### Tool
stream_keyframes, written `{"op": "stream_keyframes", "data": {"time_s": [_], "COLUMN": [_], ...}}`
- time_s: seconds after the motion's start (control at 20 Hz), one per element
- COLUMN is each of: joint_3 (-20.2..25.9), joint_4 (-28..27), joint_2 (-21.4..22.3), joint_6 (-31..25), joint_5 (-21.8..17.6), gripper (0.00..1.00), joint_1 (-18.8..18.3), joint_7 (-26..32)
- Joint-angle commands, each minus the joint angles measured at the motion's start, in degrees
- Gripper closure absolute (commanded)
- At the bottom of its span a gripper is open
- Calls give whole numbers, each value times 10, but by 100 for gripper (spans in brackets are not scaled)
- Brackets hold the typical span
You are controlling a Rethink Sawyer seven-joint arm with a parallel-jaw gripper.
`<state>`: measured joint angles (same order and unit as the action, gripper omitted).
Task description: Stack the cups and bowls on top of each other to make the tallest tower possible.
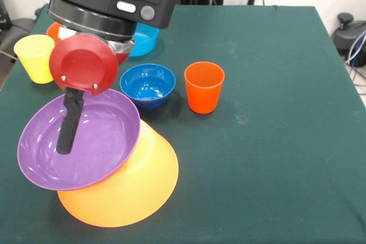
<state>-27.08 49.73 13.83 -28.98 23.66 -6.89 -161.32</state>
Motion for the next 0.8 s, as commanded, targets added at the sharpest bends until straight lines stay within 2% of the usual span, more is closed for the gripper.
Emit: {"op": "stream_keyframes", "data": {"time_s": [0.05, 0.4, 0.8], "joint_3": [84, 106, 130], "joint_4": [97, 188, 236], "joint_2": [54, 90, 99], "joint_6": [-88, -39, -8], "joint_5": [-6, -13, -16], "gripper": [0, 0, 0], "joint_1": [-4, -2, -4], "joint_7": [19, 21, 14]}}
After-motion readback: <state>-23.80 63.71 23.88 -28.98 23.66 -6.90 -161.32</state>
